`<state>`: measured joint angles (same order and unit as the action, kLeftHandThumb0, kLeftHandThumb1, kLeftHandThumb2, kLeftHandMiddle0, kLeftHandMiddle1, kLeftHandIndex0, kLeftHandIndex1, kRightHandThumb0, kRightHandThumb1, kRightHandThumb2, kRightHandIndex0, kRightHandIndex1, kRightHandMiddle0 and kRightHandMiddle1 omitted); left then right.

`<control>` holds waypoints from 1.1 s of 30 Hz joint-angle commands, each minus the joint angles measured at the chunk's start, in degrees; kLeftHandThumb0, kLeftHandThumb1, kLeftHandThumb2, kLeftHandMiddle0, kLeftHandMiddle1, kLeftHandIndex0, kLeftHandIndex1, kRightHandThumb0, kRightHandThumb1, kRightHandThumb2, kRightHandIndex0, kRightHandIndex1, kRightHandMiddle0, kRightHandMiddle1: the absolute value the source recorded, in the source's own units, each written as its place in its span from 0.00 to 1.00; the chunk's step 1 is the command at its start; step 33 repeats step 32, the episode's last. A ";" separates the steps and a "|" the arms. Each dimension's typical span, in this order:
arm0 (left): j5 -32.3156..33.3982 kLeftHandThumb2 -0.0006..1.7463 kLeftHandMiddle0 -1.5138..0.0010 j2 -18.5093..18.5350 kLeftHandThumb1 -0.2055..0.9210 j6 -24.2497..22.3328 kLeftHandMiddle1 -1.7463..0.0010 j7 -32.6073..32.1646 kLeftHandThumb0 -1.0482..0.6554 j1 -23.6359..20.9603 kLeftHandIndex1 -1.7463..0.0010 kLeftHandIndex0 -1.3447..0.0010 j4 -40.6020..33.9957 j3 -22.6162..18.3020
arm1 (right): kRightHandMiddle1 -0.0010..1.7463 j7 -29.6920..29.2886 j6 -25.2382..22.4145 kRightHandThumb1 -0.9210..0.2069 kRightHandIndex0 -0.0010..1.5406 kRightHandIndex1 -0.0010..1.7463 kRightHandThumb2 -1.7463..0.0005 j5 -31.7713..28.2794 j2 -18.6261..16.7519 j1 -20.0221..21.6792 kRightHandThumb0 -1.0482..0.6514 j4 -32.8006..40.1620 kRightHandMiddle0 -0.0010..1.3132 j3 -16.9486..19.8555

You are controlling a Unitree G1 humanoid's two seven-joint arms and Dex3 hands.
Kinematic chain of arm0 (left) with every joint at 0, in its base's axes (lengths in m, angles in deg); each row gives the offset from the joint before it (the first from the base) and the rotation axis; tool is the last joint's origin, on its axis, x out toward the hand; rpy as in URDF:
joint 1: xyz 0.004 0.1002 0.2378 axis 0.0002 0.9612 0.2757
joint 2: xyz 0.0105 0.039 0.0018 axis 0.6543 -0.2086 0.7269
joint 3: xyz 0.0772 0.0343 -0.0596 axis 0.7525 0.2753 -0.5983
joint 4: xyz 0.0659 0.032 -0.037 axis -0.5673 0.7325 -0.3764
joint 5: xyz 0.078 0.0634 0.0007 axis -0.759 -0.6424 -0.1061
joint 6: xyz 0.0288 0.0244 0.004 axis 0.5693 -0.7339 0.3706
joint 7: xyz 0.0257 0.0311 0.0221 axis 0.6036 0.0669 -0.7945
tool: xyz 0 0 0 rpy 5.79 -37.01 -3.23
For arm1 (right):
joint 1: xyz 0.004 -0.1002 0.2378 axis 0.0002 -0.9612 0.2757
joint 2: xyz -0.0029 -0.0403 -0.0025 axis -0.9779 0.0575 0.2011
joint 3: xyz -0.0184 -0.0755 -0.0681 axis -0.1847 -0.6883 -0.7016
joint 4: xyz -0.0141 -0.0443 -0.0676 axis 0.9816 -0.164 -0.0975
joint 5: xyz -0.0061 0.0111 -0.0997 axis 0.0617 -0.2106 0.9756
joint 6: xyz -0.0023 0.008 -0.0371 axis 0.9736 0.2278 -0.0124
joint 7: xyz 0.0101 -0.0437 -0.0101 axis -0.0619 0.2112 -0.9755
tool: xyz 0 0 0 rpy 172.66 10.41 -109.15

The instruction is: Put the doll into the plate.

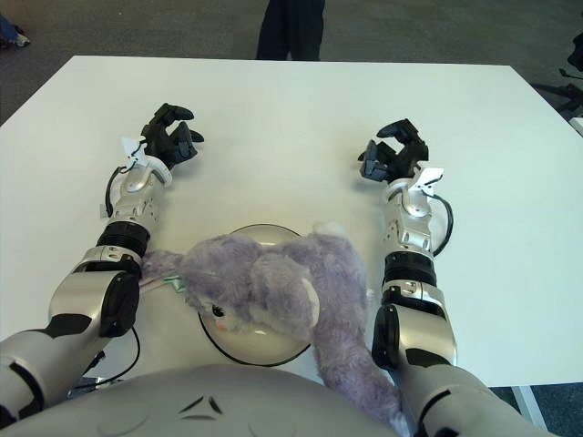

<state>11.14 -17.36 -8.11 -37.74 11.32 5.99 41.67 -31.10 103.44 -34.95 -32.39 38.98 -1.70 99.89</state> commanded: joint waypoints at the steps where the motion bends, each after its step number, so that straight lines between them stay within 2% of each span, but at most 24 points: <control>1: 0.36 0.73 0.69 -0.34 0.51 -0.26 0.00 0.33 0.61 -0.60 0.00 0.66 -0.68 -0.25 | 1.00 -0.68 1.40 0.80 0.62 0.84 0.10 0.29 -0.67 1.27 0.61 -0.71 0.46 -0.11; 13: -0.28 0.74 0.68 -0.58 0.49 0.07 0.00 -0.49 0.61 -0.08 0.00 0.65 -0.94 0.05 | 1.00 -1.20 2.30 0.80 0.55 0.98 0.05 1.20 -1.97 0.47 0.61 -1.70 0.46 -1.57; 20: -1.02 0.78 0.66 -1.01 0.44 0.26 0.00 -1.29 0.61 0.57 0.00 0.62 -1.51 0.38 | 1.00 -0.91 5.74 0.81 0.55 0.99 0.05 3.09 -2.35 -0.83 0.61 -3.13 0.46 -2.90; 26: -1.19 0.80 0.64 -1.25 0.41 -0.35 0.00 -1.90 0.61 1.16 0.00 0.60 -2.77 0.48 | 0.97 -0.34 9.45 0.87 0.59 1.00 0.00 3.83 -2.69 -1.89 0.61 -3.20 0.52 -3.50; 33: -1.49 0.81 0.63 -1.81 0.40 -0.10 0.00 -2.99 0.61 1.80 0.00 0.59 -3.74 0.47 | 0.97 -0.82 11.98 0.88 0.59 1.00 0.00 3.97 -2.97 -2.69 0.61 -3.11 0.53 -3.31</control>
